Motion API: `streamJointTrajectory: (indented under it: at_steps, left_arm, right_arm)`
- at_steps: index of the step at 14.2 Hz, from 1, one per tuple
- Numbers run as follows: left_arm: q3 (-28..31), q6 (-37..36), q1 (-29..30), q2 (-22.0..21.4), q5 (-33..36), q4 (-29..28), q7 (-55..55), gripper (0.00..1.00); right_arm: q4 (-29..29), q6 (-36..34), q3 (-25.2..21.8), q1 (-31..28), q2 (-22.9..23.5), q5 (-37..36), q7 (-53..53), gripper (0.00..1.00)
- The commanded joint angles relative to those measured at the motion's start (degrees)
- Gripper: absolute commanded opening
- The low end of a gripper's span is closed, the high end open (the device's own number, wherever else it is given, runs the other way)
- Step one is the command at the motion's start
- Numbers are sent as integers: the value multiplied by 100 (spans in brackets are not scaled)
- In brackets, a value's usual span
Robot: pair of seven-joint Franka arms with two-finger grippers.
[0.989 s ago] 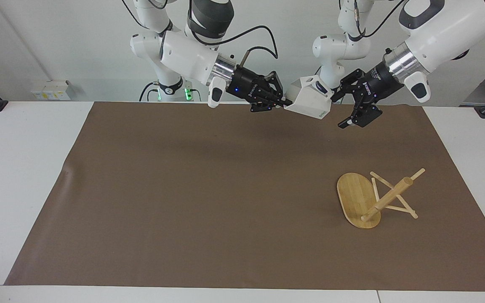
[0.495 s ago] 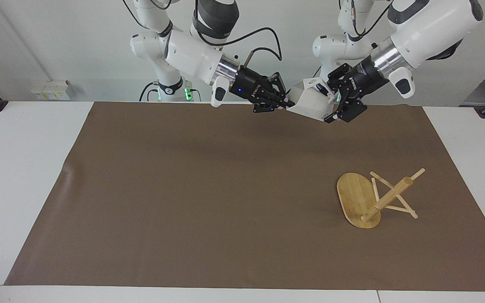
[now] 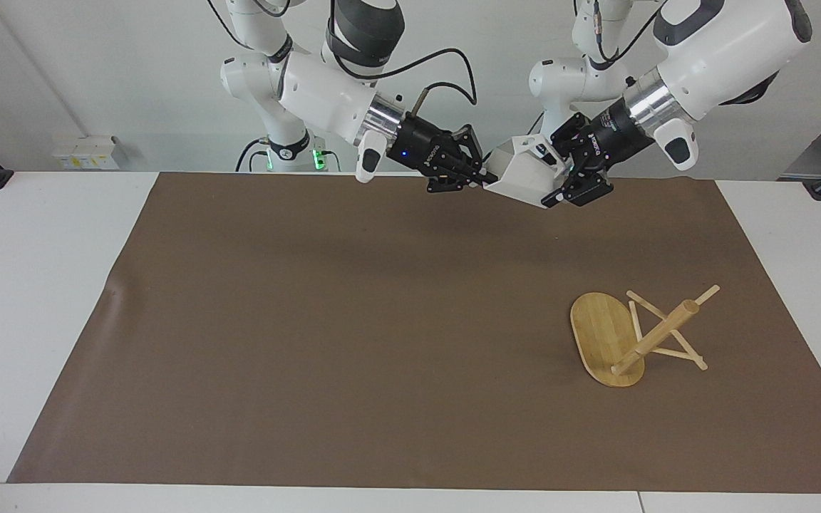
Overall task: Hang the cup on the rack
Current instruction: 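Close the left gripper on the cup while the right gripper holds it, then open the right gripper and withdraw it while the left gripper holds the cup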
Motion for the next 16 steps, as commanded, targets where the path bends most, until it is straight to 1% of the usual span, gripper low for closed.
streamJointTrajectory:
  at_steps: [1,5,6,7,8,9,10,14,15,16]
  left_arm:
    - [40,43,-19,-133,1,-159,-66,0]
    - [48,131,42,-133,-8,-124,-180,0]
    - [66,139,60,-142,-8,-124,-250,0]
    - [75,174,69,-142,-8,-124,-294,0]
    - [92,218,69,-142,1,-124,-347,0]
    - [92,236,77,-142,1,-124,-374,0]
    - [101,254,95,-142,1,-124,-382,0]
    - [101,359,104,-203,1,-247,-417,0]
    - [110,551,113,-282,1,-430,-461,0]
    - [101,788,182,-378,9,-675,-575,0]
  right_arm:
    - [-34,49,61,-28,-34,197,-153,0]
    - [-34,31,61,-28,-25,197,-145,0]
    - [-34,31,61,-37,-25,179,-136,7]
    - [-34,31,61,-54,-25,118,-136,21]
    - [-34,31,61,-54,-17,118,-136,48]
    - [-34,31,61,-54,-16,118,-136,93]
    - [-34,23,61,-54,-16,109,-153,100]
    - [-43,31,61,-54,-25,100,-136,100]
    - [-60,31,53,-54,-25,30,-136,100]
    - [-130,31,53,-72,-51,-249,-136,100]
